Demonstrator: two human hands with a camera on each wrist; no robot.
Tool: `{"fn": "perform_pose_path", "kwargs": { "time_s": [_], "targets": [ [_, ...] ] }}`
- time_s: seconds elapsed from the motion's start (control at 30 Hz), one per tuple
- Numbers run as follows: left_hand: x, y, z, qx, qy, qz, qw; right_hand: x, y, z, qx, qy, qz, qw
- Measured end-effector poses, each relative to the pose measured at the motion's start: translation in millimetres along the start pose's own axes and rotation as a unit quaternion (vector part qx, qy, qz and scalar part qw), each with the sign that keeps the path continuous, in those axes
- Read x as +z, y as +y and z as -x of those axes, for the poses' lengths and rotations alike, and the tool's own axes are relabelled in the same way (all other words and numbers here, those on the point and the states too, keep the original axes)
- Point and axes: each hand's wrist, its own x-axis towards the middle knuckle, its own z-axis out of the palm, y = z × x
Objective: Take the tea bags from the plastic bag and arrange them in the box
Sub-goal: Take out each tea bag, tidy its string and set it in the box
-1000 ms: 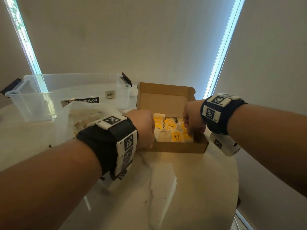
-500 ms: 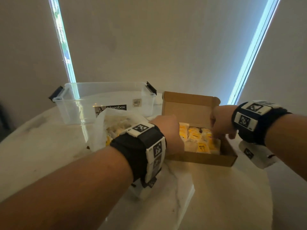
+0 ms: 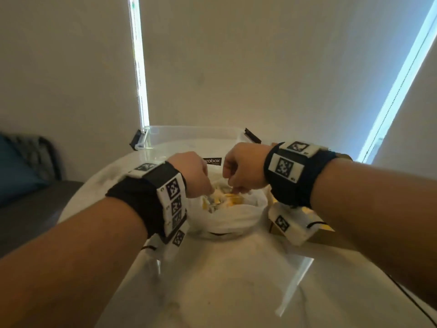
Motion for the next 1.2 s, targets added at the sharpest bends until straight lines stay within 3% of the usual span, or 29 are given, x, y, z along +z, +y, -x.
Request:
{"fn": "perform_pose_path", "kwargs": {
  "time_s": [0.1,0.23,0.47,0.57,0.73,0.9,1.1,1.2],
  "targets": [
    [4.4,-12.5,4.5,-0.015,-0.029,-0.001,0.999,14.2,-2.4,-9.4,0.026,-0.042,0.087,0.995],
    [7.7,-31.8,7.5,-0.062,-0.109,0.115,0.985,29.8,8.8,-1.9,0.079,-0.098,0.131,0.983],
    [18.1,-45.5,6.9,-0.120,-0.124,0.245,0.954,37.8,8.5,8.0,0.095,-0.089,0.138,0.982],
    [21.9,-48.1,2.1,-0.135,-0.102,0.281,0.945,35.3,4.3,3.4,0.098,-0.091,0.099,0.986],
    [24.0,-52.3,-5.8,-0.152,-0.119,0.441,0.877,32.6,5.7,-2.7,0.109,-0.087,-0.007,0.990],
    [29.6,-51.0,-10.4,-0.139,-0.128,0.463,0.866,35.8,-7.1,-13.7,0.087,-0.074,-0.073,0.991],
    [39.9,-49.0,-16.7,-0.108,-0.122,0.560,0.812,37.4,-10.2,-18.3,0.058,-0.083,-0.139,0.985],
    [46.1,-49.4,-21.2,-0.097,-0.107,0.561,0.815,39.1,-5.5,-16.4,0.043,-0.060,-0.154,0.985]
  ]
}}
